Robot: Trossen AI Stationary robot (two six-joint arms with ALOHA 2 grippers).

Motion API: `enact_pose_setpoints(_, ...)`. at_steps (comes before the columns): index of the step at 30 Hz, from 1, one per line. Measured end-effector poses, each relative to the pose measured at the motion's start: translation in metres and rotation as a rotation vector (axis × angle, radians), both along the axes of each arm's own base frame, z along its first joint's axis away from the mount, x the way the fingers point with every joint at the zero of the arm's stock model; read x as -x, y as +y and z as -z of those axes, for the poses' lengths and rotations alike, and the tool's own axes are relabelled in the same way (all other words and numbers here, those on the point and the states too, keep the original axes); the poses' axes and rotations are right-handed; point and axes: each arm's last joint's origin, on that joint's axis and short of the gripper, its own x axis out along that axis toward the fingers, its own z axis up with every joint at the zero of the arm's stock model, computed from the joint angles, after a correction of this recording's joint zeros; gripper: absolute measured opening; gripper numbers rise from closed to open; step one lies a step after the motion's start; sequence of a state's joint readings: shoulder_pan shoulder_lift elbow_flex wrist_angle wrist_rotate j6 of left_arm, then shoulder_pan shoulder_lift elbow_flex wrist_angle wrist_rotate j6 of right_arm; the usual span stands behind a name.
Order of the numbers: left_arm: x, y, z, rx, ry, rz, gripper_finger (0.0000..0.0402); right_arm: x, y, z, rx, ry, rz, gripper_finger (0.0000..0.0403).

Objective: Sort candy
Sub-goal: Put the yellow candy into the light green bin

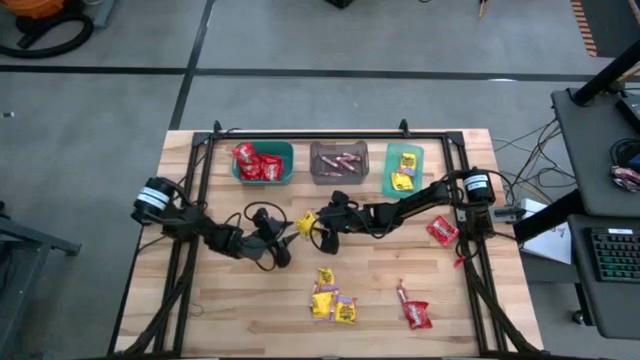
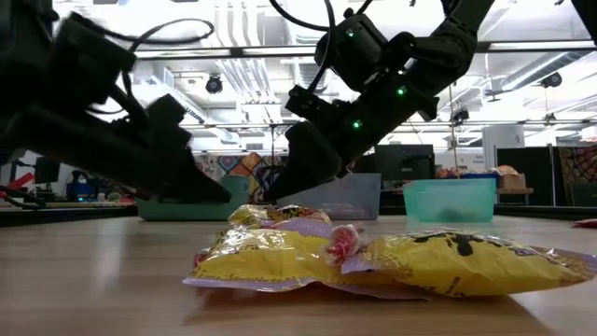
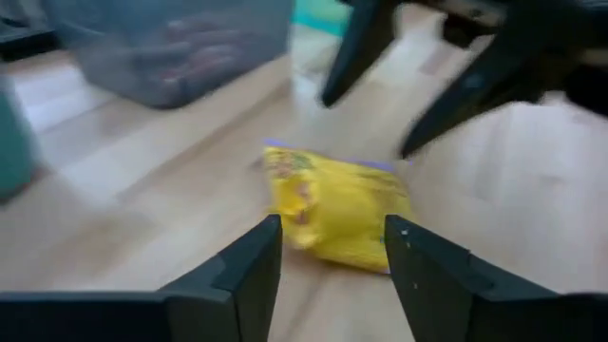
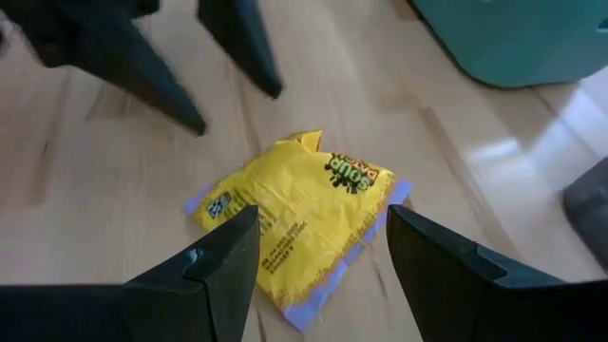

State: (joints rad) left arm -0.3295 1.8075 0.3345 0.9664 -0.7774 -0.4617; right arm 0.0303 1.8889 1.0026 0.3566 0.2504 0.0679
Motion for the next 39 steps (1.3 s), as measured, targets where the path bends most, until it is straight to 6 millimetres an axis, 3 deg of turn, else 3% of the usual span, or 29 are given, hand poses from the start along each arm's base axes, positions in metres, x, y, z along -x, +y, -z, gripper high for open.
enact_pose_setpoints(14,-0.012,0.015,0.018,0.054,0.013,-0.044,0.0161,0.006,0.000,0.007,-0.051,0.017,0.009,0.0219)
enact_pose_setpoints(21,-0.022,0.015,0.020,0.039,0.023,-0.021,0.0119,0.007,0.000,0.008,-0.066,-0.012,0.018,0.0219)
enact_pose_setpoints(31,-0.029,0.014,0.020,0.040,0.035,0.008,0.0010,0.008,0.000,0.022,-0.089,0.007,0.036,0.0197)
enact_pose_setpoints(39,-0.022,0.016,0.021,0.044,0.043,0.007,0.0001,0.009,0.000,0.028,-0.089,0.012,0.037,0.0160)
